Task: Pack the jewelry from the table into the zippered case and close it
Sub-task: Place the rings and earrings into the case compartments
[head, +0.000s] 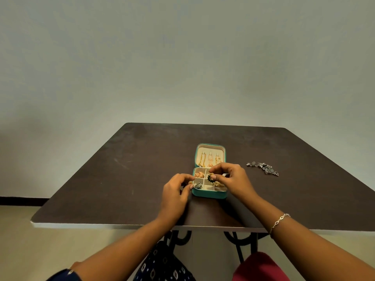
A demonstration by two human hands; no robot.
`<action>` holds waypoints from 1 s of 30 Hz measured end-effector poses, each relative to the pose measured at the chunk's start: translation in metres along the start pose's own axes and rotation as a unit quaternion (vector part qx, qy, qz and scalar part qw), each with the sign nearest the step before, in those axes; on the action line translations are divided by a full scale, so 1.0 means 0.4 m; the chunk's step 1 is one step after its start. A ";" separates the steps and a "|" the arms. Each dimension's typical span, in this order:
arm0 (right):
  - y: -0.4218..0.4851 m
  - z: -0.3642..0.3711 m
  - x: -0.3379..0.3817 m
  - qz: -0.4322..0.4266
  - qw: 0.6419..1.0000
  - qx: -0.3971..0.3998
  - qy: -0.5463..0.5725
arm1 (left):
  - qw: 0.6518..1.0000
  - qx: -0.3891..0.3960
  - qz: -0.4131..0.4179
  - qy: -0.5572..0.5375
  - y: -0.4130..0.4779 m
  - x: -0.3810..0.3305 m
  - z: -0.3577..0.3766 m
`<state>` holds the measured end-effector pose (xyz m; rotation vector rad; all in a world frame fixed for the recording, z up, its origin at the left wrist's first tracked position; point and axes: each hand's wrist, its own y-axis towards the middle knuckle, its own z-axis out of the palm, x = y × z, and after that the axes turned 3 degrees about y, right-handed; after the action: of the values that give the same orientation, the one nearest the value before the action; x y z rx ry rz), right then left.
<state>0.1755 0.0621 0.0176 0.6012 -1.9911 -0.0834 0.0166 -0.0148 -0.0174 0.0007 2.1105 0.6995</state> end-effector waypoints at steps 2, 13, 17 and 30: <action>0.001 0.008 0.001 0.002 0.999 0.015 -0.035 | 1.000 -0.003 -0.009 -0.006 -0.001 0.001 0.000; 0.011 0.038 -0.002 -0.003 0.982 0.055 -0.182 | 0.999 0.004 -0.031 -0.035 -0.013 -0.015 0.003; 0.020 0.040 -0.003 -0.002 0.974 0.052 -0.222 | 0.998 0.006 -0.033 -0.045 -0.012 -0.011 0.001; 0.014 0.070 0.070 -0.063 0.976 0.171 -0.121 | 0.998 0.016 -0.025 -0.057 -0.014 -0.006 0.005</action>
<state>0.1394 0.0492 0.0285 0.9775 -2.2211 0.1170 0.0207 -0.0190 -0.0192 0.0056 2.0049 0.6228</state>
